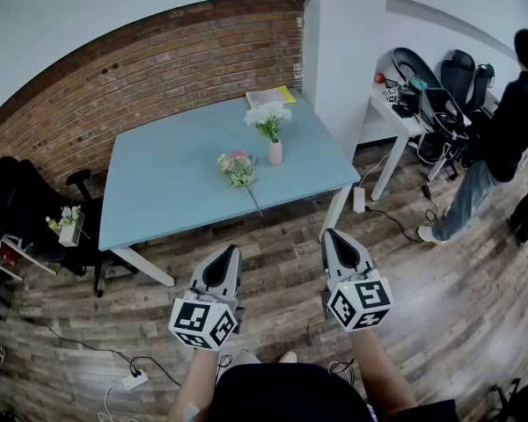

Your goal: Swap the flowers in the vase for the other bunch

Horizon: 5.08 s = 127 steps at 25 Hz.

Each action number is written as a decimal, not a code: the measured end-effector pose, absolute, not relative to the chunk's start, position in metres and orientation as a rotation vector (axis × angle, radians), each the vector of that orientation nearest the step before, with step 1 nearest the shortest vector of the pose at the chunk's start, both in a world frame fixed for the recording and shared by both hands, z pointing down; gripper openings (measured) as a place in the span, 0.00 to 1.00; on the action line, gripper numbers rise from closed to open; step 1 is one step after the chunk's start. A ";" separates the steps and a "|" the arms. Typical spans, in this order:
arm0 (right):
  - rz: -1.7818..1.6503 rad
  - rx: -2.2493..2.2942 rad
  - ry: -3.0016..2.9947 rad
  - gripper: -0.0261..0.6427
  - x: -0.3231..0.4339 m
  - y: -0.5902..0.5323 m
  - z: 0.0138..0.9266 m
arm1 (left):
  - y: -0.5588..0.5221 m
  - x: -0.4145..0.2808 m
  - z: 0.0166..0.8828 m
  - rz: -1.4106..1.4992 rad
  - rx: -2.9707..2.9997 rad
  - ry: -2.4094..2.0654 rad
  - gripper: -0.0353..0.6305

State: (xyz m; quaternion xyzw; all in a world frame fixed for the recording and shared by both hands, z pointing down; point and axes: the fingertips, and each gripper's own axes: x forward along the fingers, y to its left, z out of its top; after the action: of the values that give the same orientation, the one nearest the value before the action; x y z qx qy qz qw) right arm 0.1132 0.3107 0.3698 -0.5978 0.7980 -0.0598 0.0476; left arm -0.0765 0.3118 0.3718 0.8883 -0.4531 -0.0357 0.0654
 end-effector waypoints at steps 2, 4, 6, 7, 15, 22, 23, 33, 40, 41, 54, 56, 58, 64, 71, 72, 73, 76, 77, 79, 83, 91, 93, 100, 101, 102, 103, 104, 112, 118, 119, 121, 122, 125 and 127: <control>-0.184 -1.817 2.435 0.05 0.116 0.313 0.372 | 0.314 -0.073 0.374 -0.106 2.678 -1.371 0.06; -0.191 -1.801 2.430 0.05 0.119 0.314 0.373 | 0.316 -0.070 0.375 -0.105 2.676 -1.372 0.06; -0.200 -1.793 2.425 0.05 0.121 0.315 0.373 | 0.317 -0.069 0.375 -0.104 2.673 -1.374 0.06; -0.202 -1.796 2.428 0.05 0.122 0.315 0.374 | 0.318 -0.068 0.376 -0.104 2.670 -1.376 0.06; -0.216 -1.788 2.472 0.05 0.128 0.316 0.379 | 0.324 -0.063 0.377 -0.105 2.643 -1.390 0.06; -0.219 -1.757 2.506 0.05 0.127 0.316 0.382 | 0.325 -0.061 0.376 -0.087 2.634 -1.405 0.06; -0.223 -1.755 2.509 0.05 0.127 0.316 0.383 | 0.325 -0.060 0.375 -0.085 2.634 -1.403 0.06; -0.214 -1.758 2.520 0.05 0.133 0.306 0.381 | 0.309 -0.049 0.371 -0.074 2.652 -1.374 0.06; -0.234 -1.784 2.535 0.05 0.134 0.281 0.391 | 0.285 -0.044 0.386 -0.065 2.628 -1.347 0.06; -0.234 -1.785 2.538 0.05 0.132 0.276 0.392 | 0.280 -0.045 0.388 -0.065 2.624 -1.346 0.06; -0.241 -1.784 2.550 0.05 0.116 0.194 0.398 | 0.196 -0.061 0.395 -0.071 2.603 -1.345 0.06; -0.247 -1.787 2.552 0.05 0.113 0.177 0.399 | 0.179 -0.064 0.396 -0.068 2.598 -1.342 0.06; -0.254 -1.792 2.552 0.05 0.111 0.161 0.399 | 0.163 -0.066 0.396 -0.066 2.596 -1.337 0.06; -0.255 -1.810 2.552 0.05 0.101 0.112 0.392 | 0.113 -0.077 0.392 -0.067 2.593 -1.318 0.06; -0.256 -1.841 2.547 0.05 0.091 0.056 0.385 | 0.055 -0.086 0.388 -0.078 2.586 -1.285 0.06; -0.252 -1.843 2.548 0.05 0.089 0.047 0.383 | 0.047 -0.087 0.387 -0.079 2.589 -1.277 0.06; -0.249 -1.845 2.549 0.05 0.087 0.039 0.382 | 0.038 -0.087 0.386 -0.081 2.592 -1.271 0.06; -0.244 -1.850 2.553 0.05 0.083 0.015 0.381 | 0.015 -0.089 0.386 -0.085 2.597 -1.257 0.06; -0.245 -1.852 2.555 0.05 0.081 0.008 0.382 | 0.007 -0.090 0.387 -0.086 2.597 -1.254 0.06; -0.249 -1.853 2.559 0.05 0.078 -0.006 0.384 | -0.008 -0.092 0.388 -0.084 2.595 -1.248 0.06; -0.263 -1.857 2.564 0.05 0.069 -0.031 0.389 | -0.032 -0.101 0.392 -0.078 2.593 -1.235 0.06; -0.247 -1.882 2.604 0.05 0.047 -0.059 0.398 | -0.066 -0.114 0.402 -0.067 2.591 -1.191 0.06; -0.252 -1.891 2.596 0.05 0.045 -0.063 0.399 | -0.073 -0.115 0.402 -0.069 2.597 -1.176 0.06; -0.271 -1.908 2.591 0.05 0.045 -0.070 0.404 | -0.084 -0.112 0.402 -0.050 2.621 -1.153 0.06; -0.274 -1.908 2.589 0.05 0.045 -0.070 0.404 | -0.085 -0.111 0.402 -0.051 2.620 -1.149 0.06; -0.274 -1.908 2.590 0.05 0.047 -0.071 0.404 | -0.086 -0.109 0.402 -0.051 2.620 -1.147 0.06; -0.274 -1.907 2.591 0.05 0.048 -0.073 0.405 | -0.087 -0.108 0.403 -0.050 2.620 -1.146 0.06; -0.274 -1.908 2.591 0.05 0.050 -0.074 0.405 | -0.087 -0.106 0.403 -0.046 2.619 -1.145 0.06; -0.285 -1.879 2.606 0.05 0.071 -0.087 0.412 | -0.097 -0.088 0.407 -0.042 2.597 -1.175 0.06; -0.289 -1.842 2.648 0.05 0.089 -0.104 0.421 | -0.108 -0.073 0.406 -0.040 2.586 -1.225 0.06; -0.289 -1.835 2.654 0.05 0.091 -0.107 0.423 | -0.110 -0.071 0.406 -0.037 2.585 -1.235 0.06; -0.287 -1.816 2.664 0.05 0.094 -0.114 0.425 | -0.115 -0.069 0.407 -0.029 2.580 -1.257 0.06; -0.283 -1.806 2.668 0.05 0.095 -0.118 0.425 | -0.118 -0.068 0.407 -0.027 2.576 -1.268 0.06; -0.263 -1.778 2.676 0.05 0.097 -0.127 0.427 | -0.122 -0.068 0.408 -0.023 2.566 -1.304 0.06; -0.254 -1.770 2.677 0.05 0.100 -0.132 0.428 | -0.125 -0.070 0.408 -0.023 2.555 -1.327 0.06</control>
State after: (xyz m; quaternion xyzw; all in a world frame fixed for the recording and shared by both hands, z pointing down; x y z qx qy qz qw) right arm 0.0997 -0.1316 0.4284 -0.5494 0.8309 -0.0788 -0.0391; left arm -0.0698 -0.1248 0.4076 0.8797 -0.4571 -0.0080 0.1308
